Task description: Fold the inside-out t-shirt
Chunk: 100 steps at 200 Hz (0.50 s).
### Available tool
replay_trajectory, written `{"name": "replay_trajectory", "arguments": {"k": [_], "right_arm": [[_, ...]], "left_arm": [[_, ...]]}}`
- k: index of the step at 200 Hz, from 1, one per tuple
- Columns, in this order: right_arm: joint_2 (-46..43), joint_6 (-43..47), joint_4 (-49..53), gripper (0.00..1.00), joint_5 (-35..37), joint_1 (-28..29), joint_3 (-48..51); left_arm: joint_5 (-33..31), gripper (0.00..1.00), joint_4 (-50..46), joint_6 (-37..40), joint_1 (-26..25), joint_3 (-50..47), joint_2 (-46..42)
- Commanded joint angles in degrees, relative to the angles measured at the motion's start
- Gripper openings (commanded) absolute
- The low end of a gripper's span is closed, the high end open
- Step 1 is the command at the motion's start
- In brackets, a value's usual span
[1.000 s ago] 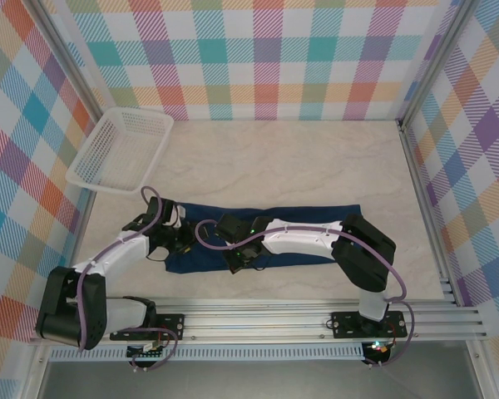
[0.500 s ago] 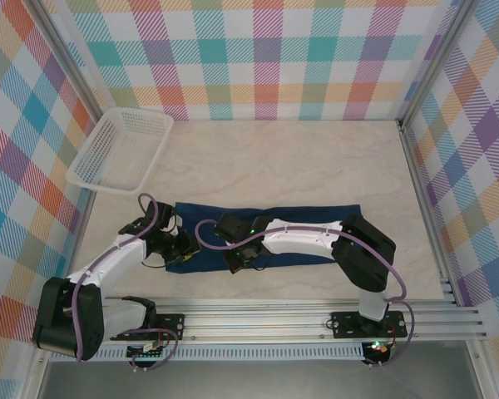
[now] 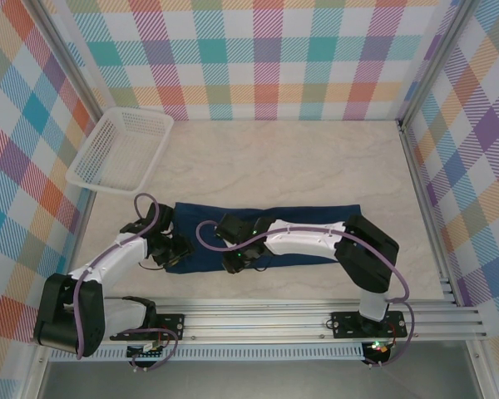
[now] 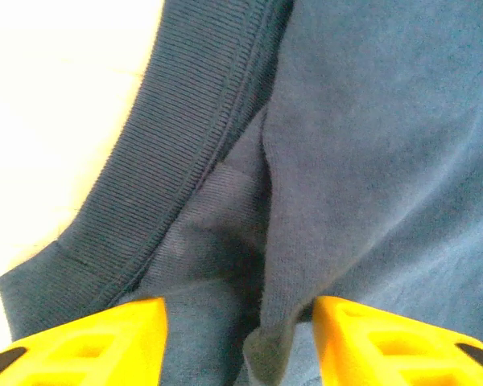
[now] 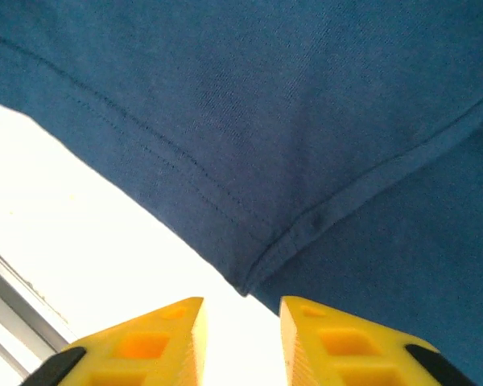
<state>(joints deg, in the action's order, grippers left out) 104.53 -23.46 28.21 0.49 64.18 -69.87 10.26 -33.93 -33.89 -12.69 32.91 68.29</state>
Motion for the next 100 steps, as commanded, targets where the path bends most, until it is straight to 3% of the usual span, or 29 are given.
{"name": "replay_trajectory", "arguments": {"k": [1,20,54,100], "right_arm": [[-5.44,2.07,1.86,0.35,1.25,-0.87,0.12],[-7.42,1.71,-2.09,0.4,-1.71,-2.81,1.14],[-5.08,-2.47,-12.36,0.4,-11.28,-6.3,1.43],[3.21,-7.89,-19.49,0.32,-15.8,-7.6,-0.38]], "left_arm": [[-3.88,0.56,-3.36,0.99,-0.81,3.69,-2.94],[-3.45,0.58,-3.09,1.05,-0.96,5.36,-5.46],[7.09,0.59,4.54,-2.65,-2.14,3.43,-5.07],[6.21,0.59,8.03,-0.94,-2.52,2.25,0.81]]}}
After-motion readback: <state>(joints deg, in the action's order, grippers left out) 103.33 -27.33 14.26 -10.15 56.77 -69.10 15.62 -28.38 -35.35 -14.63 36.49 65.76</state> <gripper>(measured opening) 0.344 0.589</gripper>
